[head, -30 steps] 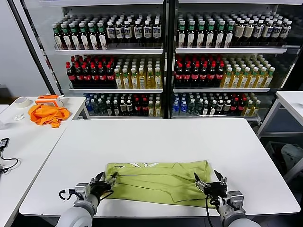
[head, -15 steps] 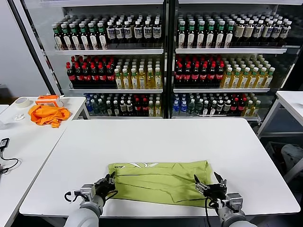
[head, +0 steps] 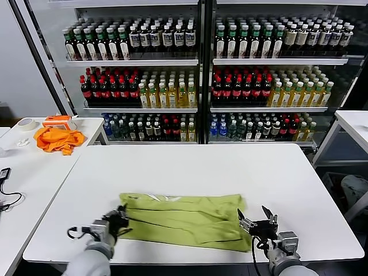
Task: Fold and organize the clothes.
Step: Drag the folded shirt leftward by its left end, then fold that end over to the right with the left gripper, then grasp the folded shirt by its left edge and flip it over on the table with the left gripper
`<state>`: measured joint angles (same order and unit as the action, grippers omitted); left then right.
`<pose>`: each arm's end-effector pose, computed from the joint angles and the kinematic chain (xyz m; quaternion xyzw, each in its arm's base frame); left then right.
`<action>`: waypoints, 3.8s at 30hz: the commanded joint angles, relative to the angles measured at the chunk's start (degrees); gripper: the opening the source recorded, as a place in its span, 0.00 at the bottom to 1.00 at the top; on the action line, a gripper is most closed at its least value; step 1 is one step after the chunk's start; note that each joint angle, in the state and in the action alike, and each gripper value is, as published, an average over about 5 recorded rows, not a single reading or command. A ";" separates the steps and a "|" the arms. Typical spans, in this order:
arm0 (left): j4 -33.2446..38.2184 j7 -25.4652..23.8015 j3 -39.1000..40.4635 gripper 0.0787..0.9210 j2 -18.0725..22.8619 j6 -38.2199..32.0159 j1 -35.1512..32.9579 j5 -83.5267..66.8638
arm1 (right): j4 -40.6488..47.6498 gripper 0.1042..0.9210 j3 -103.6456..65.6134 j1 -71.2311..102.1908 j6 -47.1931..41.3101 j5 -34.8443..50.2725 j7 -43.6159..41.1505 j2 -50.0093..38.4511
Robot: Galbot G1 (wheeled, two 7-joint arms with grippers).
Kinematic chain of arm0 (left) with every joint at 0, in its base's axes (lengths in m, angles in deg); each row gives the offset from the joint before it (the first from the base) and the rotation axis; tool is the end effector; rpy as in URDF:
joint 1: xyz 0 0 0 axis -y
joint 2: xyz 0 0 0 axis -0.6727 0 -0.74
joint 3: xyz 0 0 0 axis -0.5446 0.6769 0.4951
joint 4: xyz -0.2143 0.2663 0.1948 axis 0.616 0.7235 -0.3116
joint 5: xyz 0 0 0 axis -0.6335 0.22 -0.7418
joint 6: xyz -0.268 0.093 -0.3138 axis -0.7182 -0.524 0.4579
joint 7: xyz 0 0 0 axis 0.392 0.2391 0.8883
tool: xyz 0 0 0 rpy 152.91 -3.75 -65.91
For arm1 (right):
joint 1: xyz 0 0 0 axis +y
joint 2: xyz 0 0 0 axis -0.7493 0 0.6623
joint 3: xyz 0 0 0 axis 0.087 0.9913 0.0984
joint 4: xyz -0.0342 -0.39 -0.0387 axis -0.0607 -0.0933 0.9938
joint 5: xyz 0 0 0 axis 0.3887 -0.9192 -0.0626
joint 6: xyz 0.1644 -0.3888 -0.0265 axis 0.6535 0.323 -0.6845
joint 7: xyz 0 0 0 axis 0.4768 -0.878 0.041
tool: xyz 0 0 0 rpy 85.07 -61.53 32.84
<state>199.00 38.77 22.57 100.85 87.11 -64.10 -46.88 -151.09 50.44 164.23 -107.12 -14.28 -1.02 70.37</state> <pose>0.2961 0.0595 -0.3085 0.0135 -0.9678 -0.0964 0.2322 0.2479 -0.0426 -0.2971 0.0552 -0.9776 0.0100 0.2028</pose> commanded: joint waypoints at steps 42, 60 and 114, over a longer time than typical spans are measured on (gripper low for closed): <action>7.06 -0.15 4.02 0.03 0.69 4.83 8.65 -20.65 | 1.88 0.88 0.01 -1.44 -0.02 -1.26 0.10 1.01; 3.10 2.62 7.99 0.03 7.87 4.78 12.40 -26.14 | 2.68 0.88 0.41 -2.11 0.18 -2.15 0.04 1.15; -12.53 -12.66 -4.63 0.88 6.59 -3.48 1.63 -1.38 | 4.56 0.88 1.16 -3.27 1.52 -2.87 -0.73 0.52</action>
<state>189.39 27.73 17.68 107.14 86.28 -61.77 -48.13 -146.49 51.61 160.96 -105.69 -17.14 -1.76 70.94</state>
